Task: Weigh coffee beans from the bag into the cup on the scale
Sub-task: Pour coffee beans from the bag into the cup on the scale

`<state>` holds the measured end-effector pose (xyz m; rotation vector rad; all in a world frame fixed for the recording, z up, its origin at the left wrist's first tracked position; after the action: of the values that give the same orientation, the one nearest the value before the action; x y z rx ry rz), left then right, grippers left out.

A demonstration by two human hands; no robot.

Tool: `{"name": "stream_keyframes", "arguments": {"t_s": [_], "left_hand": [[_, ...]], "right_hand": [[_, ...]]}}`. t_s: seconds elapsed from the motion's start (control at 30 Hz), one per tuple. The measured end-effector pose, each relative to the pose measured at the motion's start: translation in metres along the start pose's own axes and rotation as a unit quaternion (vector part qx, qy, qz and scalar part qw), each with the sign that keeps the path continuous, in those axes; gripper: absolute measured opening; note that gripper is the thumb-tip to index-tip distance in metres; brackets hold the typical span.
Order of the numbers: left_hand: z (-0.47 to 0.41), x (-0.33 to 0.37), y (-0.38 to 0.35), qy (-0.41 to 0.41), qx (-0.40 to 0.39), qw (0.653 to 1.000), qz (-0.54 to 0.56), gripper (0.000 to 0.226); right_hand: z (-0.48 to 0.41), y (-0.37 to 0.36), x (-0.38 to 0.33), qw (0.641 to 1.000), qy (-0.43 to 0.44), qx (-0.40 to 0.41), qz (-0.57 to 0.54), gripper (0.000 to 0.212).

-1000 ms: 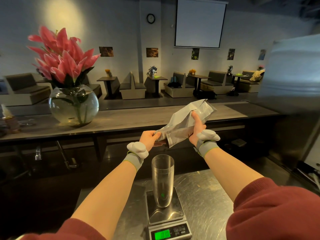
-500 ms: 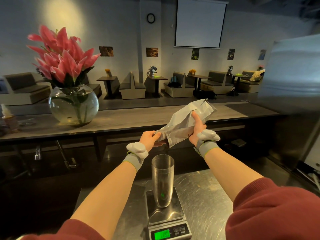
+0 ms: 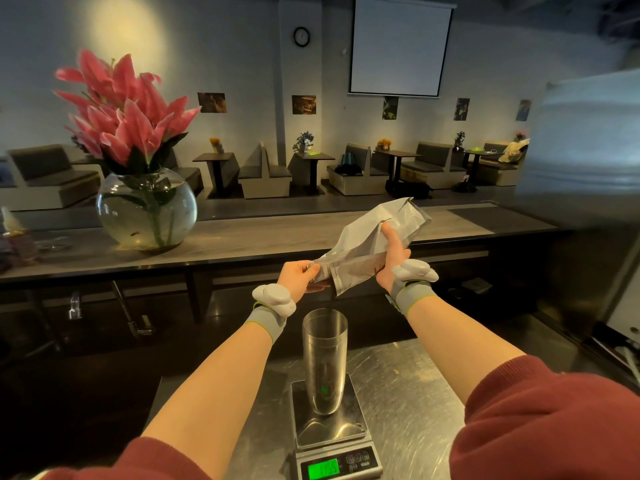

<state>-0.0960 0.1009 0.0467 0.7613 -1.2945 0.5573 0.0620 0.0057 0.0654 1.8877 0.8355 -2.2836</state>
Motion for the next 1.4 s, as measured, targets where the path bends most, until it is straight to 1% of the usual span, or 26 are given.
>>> {"name": "stream_keyframes", "arguments": {"t_s": [0.3,0.47,0.6,0.87,1.17,1.4], "left_hand": [[0.0004,-0.0014,-0.0014,0.009,-0.007,1.0,-0.006,0.031],[0.0004,0.0004,-0.0026,-0.001,0.002,1.0,-0.007,0.032],[0.0002,0.0006,-0.0034,0.006,0.001,1.0,-0.009,0.032],[-0.0003,0.0028,-0.0047,-0.001,0.001,1.0,-0.003,0.031],[0.0,0.0026,-0.0051,0.002,0.002,1.0,-0.007,0.03],[-0.0006,0.0012,-0.0048,0.002,-0.009,1.0,-0.007,0.031]], "right_hand": [[0.0,0.0009,-0.0006,1.0,0.008,0.009,-0.006,0.102],[-0.0001,0.0024,-0.0016,1.0,0.008,0.011,0.016,0.1],[-0.0007,0.0048,-0.0028,0.999,0.007,0.006,0.031,0.099],[0.0022,0.0033,-0.0044,1.0,0.007,0.002,0.007,0.104],[0.0016,0.0074,-0.0052,0.999,-0.001,-0.004,0.051,0.099],[0.0028,0.0033,-0.0082,1.0,0.01,0.005,0.018,0.097]]}}
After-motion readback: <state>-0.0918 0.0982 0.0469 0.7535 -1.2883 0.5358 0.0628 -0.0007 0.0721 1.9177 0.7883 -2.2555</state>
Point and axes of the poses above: each hand's wrist, its own z-axis away from the middle knuckle, its own y-axis out of the back of the hand, x = y × z, the point moved 3 cm from there along -z, towards the middle knuckle, and after that the axes turned 7 degrees about y, right-handed, at the moved point
